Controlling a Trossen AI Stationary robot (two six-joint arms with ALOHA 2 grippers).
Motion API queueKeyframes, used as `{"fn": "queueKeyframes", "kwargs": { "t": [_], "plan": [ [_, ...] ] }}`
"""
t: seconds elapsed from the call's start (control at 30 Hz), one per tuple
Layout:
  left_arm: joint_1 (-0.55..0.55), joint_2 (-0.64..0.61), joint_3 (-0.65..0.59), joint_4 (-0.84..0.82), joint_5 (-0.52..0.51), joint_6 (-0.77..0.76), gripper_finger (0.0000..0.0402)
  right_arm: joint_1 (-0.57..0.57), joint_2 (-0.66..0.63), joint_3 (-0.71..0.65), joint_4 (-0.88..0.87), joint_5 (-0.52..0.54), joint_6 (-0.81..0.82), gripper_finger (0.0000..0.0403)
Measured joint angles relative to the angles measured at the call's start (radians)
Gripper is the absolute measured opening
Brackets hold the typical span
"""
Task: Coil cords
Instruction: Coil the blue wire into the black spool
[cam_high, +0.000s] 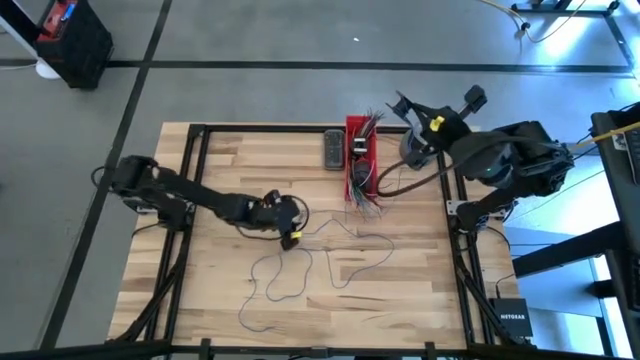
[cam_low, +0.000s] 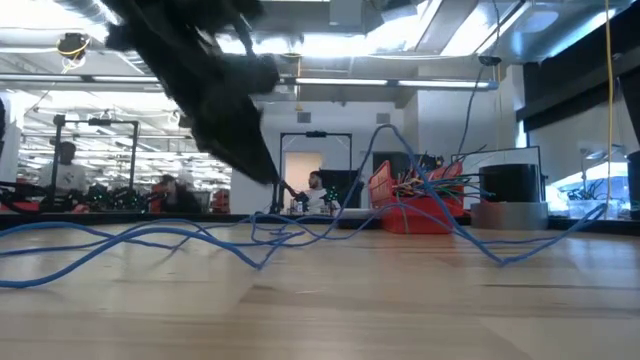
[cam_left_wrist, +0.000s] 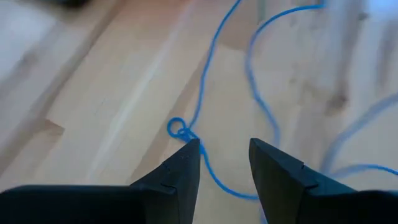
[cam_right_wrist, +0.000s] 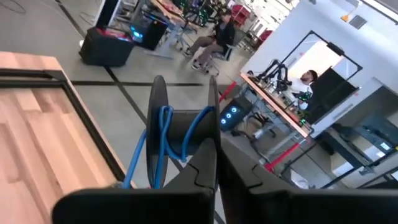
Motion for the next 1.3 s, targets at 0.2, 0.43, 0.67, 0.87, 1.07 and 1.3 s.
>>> {"fn": "queueKeyframes", "kwargs": {
  "t": [0.2, 0.43, 0.67, 0.87, 1.07, 1.3],
  "plan": [
    [0.078, 0.14, 0.007, 0.004, 0.04, 0.0, 0.0131, -0.021, 0.001, -0.032, 0.002, -0.007, -0.02, 0.0007],
    [0.092, 0.154, 0.011, 0.024, 0.135, 0.023, 0.0131, -0.018, 0.0, -0.032, 0.004, -0.009, -0.02, 0.0007],
    [0.076, 0.147, 0.01, 0.002, 0.158, 0.036, 0.0131, -0.018, 0.0, -0.032, 0.012, -0.009, -0.02, 0.0007],
    [0.077, 0.196, 0.015, -0.016, 0.107, 0.078, 0.007, -0.018, 0.0, -0.032, 0.017, -0.009, -0.02, 0.0007],
    [0.048, 0.183, 0.015, -0.055, 0.065, 0.103, 0.0009, -0.018, -0.001, -0.032, 0.018, 0.073, -0.024, 0.0007],
    [-0.066, 0.07, 0.006, -0.389, -0.059, -0.042, 0.0002, -0.017, -0.067, -0.009, 0.032, 0.339, -0.049, 0.0007]
  ]
}}
